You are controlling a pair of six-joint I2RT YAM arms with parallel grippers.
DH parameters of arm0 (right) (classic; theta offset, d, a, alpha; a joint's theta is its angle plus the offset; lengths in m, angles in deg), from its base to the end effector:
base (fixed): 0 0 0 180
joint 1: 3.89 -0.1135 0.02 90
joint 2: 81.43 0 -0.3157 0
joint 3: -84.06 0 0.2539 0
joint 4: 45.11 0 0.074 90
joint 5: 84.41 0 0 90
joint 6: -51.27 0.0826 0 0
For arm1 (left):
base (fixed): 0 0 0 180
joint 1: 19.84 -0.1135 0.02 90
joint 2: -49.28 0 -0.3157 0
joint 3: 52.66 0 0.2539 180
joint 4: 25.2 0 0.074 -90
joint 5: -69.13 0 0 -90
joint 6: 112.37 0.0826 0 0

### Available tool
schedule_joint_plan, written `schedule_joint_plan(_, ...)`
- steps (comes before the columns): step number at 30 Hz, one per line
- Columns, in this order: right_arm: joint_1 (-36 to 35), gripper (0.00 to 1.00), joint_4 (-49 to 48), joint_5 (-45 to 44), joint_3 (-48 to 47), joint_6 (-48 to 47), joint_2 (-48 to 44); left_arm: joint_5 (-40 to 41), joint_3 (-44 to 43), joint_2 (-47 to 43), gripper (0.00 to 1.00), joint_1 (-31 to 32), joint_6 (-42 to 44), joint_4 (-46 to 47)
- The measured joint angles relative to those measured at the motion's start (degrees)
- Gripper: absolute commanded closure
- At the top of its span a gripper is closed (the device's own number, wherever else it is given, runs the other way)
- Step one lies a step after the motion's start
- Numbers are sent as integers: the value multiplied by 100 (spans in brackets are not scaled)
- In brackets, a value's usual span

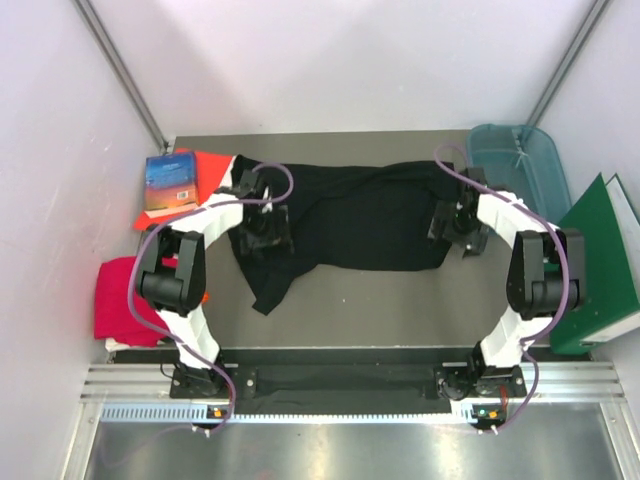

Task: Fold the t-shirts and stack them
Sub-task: Grap the side of the flattened tshirt closest away from the robot with both arms

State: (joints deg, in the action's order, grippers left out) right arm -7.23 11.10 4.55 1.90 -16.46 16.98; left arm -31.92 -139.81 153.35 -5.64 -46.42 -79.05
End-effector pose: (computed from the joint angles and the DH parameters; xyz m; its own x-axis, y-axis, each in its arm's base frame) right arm 0.3566 0.0193 0.2055 -0.9009 0.3270 -0.2855 0.3119 0.9450 0.0982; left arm 0.3749 -0.1112 0.1994 -0.9590 -0.1699 -0.2270 -0.0973 0.9491 -0.2995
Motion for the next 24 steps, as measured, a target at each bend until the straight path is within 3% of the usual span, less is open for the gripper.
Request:
schedule_joint_plan(11,494,12,-31,564,1038,142,-763,619,1244,-1429,19,11,-157,-256)
schedule_joint_plan(18,1117,13,-361,815,1414,146,-835,597,1790,-1552,19,358,-354,-94)
schedule_joint_plan(20,1226,14,-417,944,1497,149,-828,597,1902,-1552,25,452,-433,7)
schedule_joint_plan(23,1300,14,-485,1062,1526,144,-796,592,1945,-1530,46,490,-516,116)
schedule_joint_plan(24,1305,15,-538,1104,1526,144,-774,592,1945,-1528,61,490,-546,162)
